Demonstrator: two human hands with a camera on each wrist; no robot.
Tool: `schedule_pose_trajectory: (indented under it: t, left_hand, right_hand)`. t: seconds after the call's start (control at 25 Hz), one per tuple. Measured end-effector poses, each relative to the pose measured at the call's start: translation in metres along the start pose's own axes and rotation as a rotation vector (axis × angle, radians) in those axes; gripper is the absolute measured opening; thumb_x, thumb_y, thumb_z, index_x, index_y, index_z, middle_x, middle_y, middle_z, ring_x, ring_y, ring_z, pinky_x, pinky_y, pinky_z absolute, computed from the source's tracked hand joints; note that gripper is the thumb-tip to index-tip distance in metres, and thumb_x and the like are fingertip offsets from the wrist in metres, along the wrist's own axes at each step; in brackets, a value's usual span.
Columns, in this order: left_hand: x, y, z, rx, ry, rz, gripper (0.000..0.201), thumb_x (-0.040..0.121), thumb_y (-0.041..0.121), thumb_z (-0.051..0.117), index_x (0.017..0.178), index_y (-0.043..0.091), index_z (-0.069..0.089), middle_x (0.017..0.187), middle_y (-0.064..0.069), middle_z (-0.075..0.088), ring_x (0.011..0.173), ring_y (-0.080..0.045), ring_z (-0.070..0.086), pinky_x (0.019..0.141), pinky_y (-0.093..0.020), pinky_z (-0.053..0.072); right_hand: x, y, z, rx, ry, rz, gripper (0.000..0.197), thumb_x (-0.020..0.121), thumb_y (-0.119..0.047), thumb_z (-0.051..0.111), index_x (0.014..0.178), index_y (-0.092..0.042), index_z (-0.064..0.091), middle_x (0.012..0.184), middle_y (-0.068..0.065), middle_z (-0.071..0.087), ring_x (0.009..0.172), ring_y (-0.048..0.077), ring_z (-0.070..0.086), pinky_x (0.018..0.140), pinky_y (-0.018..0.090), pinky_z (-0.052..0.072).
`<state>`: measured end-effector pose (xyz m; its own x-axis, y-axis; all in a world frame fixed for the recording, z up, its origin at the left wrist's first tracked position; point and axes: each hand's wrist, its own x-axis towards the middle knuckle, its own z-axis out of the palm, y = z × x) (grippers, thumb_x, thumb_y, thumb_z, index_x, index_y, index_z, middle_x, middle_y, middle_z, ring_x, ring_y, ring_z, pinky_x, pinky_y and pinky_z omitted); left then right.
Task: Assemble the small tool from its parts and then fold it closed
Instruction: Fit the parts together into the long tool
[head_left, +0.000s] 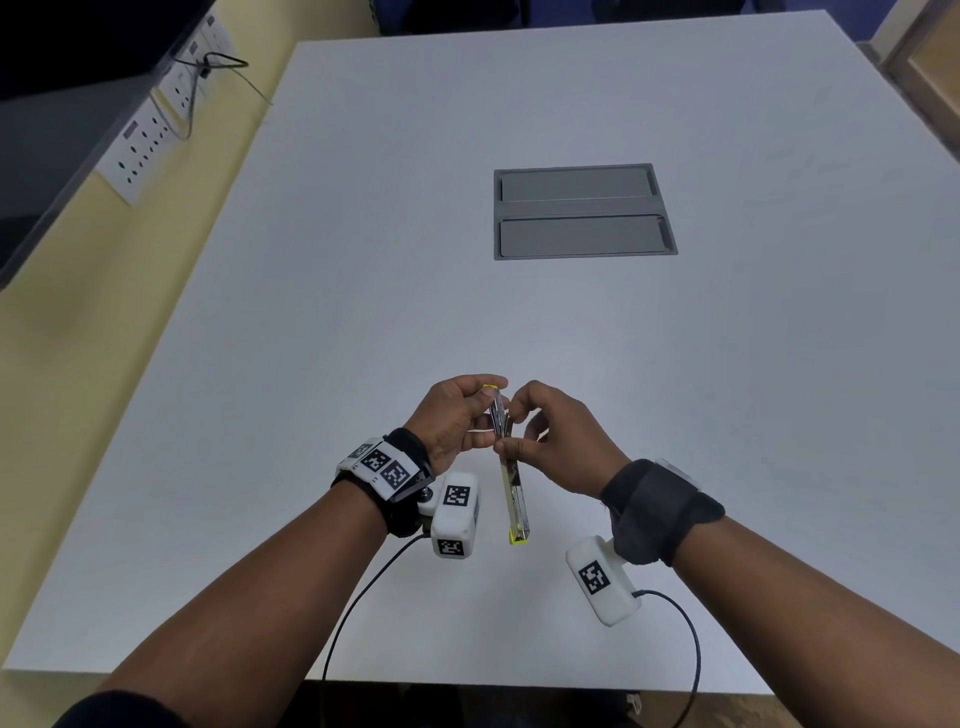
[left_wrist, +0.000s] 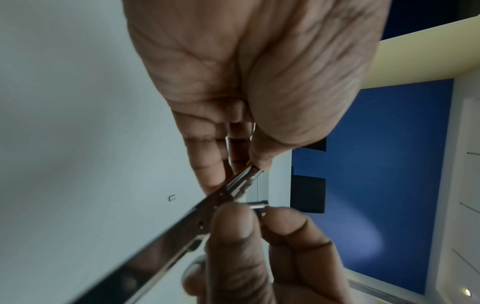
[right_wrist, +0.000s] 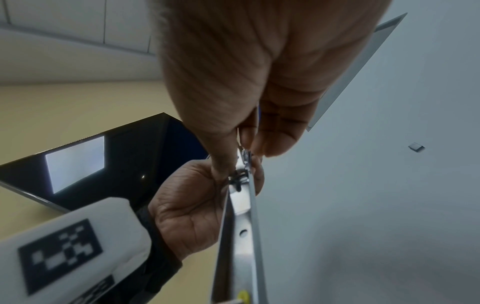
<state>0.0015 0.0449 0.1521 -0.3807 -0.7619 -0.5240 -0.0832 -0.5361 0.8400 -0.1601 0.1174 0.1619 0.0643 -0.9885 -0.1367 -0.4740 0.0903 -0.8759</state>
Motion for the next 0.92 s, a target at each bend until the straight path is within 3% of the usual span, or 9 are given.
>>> schedule_pose_trajectory:
  t: [0.08, 0.2, 0.32, 0.4, 0.48, 0.68, 0.76, 0.92]
  left_hand:
    - [0.0, -0.001, 0.001, -0.005, 0.002, -0.007, 0.025, 0.099, 0.014, 0.049, 0.117, 0.011, 0.065, 0.1, -0.013, 0.07, 0.083, -0.025, 0.066, 0.088, -0.048, 0.055]
    - [0.001, -0.001, 0.003, -0.037, 0.012, -0.008, 0.025, 0.099, 0.013, 0.049, 0.116, 0.009, 0.066, 0.099, -0.012, 0.069, 0.084, -0.027, 0.066, 0.085, -0.044, 0.056]
    - [0.005, -0.001, -0.003, -0.143, 0.107, -0.025, 0.021, 0.097, 0.008, 0.05, 0.108, 0.008, 0.068, 0.094, -0.01, 0.066, 0.076, -0.027, 0.066, 0.067, -0.035, 0.061]
    - [0.007, -0.002, -0.005, -0.189, 0.169, -0.037, 0.02, 0.096, 0.006, 0.05, 0.106, 0.006, 0.068, 0.091, -0.009, 0.065, 0.07, -0.024, 0.064, 0.053, -0.027, 0.057]
    - [0.006, -0.003, -0.004, -0.192, 0.193, -0.041, 0.02, 0.096, 0.007, 0.051, 0.106, 0.007, 0.068, 0.092, -0.009, 0.066, 0.069, -0.023, 0.062, 0.049, -0.024, 0.054]
    - [0.003, 0.0, -0.008, -0.224, 0.144, -0.041, 0.02, 0.097, 0.011, 0.053, 0.11, 0.012, 0.067, 0.093, -0.006, 0.07, 0.066, -0.019, 0.066, 0.052, -0.023, 0.055]
    - [0.002, 0.001, -0.011, -0.232, 0.117, -0.037, 0.018, 0.097, 0.012, 0.054, 0.109, 0.014, 0.067, 0.095, -0.006, 0.072, 0.065, -0.018, 0.068, 0.055, -0.023, 0.056]
    - [0.003, 0.0, -0.012, -0.236, 0.079, -0.043, 0.018, 0.097, 0.012, 0.054, 0.108, 0.014, 0.068, 0.098, -0.007, 0.072, 0.068, -0.018, 0.069, 0.058, -0.025, 0.058]
  right_hand:
    - [0.0, 0.001, 0.003, 0.01, 0.089, -0.003, 0.023, 0.079, -0.02, 0.08, 0.09, -0.014, 0.062, 0.087, -0.001, 0.069, 0.068, 0.012, 0.063, 0.064, 0.029, 0.053]
    - [0.001, 0.003, 0.006, 0.054, 0.178, -0.006, 0.015, 0.08, -0.012, 0.079, 0.085, -0.012, 0.064, 0.071, -0.005, 0.066, 0.059, 0.004, 0.056, 0.062, 0.02, 0.05]
    - [0.0, 0.002, 0.006, 0.114, 0.162, -0.025, 0.016, 0.08, -0.008, 0.079, 0.087, -0.011, 0.065, 0.074, -0.005, 0.064, 0.062, 0.005, 0.054, 0.064, 0.016, 0.05]
    - [-0.001, 0.001, 0.005, 0.082, 0.135, -0.069, 0.015, 0.08, -0.007, 0.078, 0.087, -0.014, 0.067, 0.075, -0.005, 0.065, 0.065, 0.009, 0.057, 0.068, 0.022, 0.053]
    - [-0.003, 0.002, 0.004, 0.064, 0.125, -0.101, 0.013, 0.081, -0.006, 0.077, 0.086, -0.015, 0.068, 0.075, -0.006, 0.066, 0.066, 0.013, 0.06, 0.071, 0.027, 0.055]
    - [-0.007, 0.004, 0.002, 0.184, 0.125, -0.022, 0.018, 0.084, -0.015, 0.076, 0.101, -0.016, 0.071, 0.092, 0.001, 0.073, 0.078, 0.015, 0.068, 0.074, 0.025, 0.056]
    - [-0.006, 0.008, 0.001, 0.225, 0.123, 0.025, 0.015, 0.088, -0.018, 0.071, 0.102, -0.019, 0.071, 0.089, -0.004, 0.071, 0.075, 0.013, 0.065, 0.074, 0.026, 0.055]
    - [0.0, 0.02, 0.003, 0.189, 0.121, 0.058, 0.016, 0.092, -0.017, 0.063, 0.106, -0.021, 0.071, 0.083, -0.009, 0.067, 0.068, 0.008, 0.056, 0.068, 0.017, 0.05]
